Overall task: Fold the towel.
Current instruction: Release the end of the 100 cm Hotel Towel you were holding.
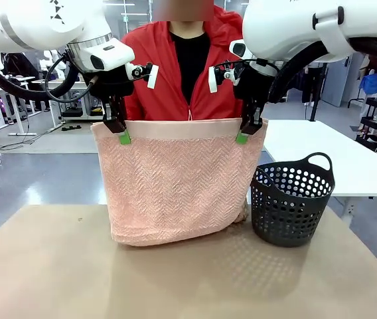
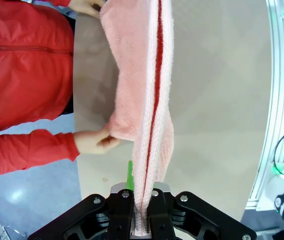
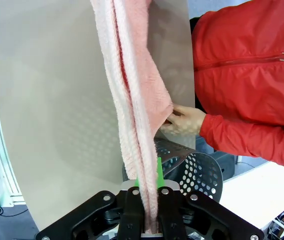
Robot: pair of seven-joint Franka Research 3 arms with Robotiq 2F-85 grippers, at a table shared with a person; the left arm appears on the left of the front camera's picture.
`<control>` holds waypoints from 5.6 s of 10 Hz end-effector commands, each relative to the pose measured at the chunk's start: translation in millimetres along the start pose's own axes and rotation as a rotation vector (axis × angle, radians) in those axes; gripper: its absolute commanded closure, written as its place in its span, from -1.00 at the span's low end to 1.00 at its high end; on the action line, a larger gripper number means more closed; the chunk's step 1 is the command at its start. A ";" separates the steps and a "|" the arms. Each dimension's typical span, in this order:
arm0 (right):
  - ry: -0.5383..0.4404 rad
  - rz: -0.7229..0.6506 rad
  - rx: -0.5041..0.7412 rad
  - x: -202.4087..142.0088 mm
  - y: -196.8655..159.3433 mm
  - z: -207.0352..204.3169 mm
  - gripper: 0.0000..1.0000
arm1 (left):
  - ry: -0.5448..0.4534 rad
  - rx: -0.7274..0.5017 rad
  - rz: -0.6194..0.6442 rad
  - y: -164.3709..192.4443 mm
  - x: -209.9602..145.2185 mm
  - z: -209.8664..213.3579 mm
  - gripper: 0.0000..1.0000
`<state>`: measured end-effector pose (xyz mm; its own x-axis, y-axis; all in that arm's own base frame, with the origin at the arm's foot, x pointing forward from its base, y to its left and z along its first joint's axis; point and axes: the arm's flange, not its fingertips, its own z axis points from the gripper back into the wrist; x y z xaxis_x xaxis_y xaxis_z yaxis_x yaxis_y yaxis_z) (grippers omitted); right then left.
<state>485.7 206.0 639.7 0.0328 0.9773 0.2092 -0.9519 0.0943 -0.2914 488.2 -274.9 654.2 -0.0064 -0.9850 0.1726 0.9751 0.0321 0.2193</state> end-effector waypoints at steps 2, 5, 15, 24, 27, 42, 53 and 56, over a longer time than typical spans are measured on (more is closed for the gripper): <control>0.002 0.005 -0.003 -1.3 -0.7 1.3 1.00 | 0.011 0.009 -0.006 0.4 -0.5 1.7 1.00; 0.002 0.005 -0.003 -1.3 -0.7 1.3 1.00 | 0.011 0.009 -0.006 0.4 -0.5 1.7 1.00; 0.002 0.005 -0.003 -1.3 -0.7 1.3 1.00 | 0.011 0.009 -0.006 0.4 -0.5 1.7 1.00; 0.002 0.005 -0.003 -1.3 -0.7 1.3 1.00 | 0.011 0.009 -0.006 0.4 -0.5 1.7 1.00; 0.002 0.005 -0.003 -1.3 -0.7 1.3 1.00 | 0.011 0.009 -0.006 0.4 -0.5 1.7 1.00; -0.029 -0.003 -0.006 -5.2 4.3 3.0 0.30 | -0.020 0.009 -0.009 -2.7 -1.6 7.7 -0.28; -0.346 -0.639 -0.080 -169.7 33.3 130.0 -1.00 | -0.241 0.118 0.683 -67.6 -153.8 113.0 -1.00; -0.340 -0.673 -0.079 -172.3 35.3 127.8 -1.00 | -0.270 0.129 0.735 -72.9 -164.9 114.8 -1.00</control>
<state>412.3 4.4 714.5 0.4964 0.6146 0.6130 -0.7435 0.6656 -0.0652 397.2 -86.7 724.7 0.5609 -0.6474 0.5160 0.7323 0.6787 0.0554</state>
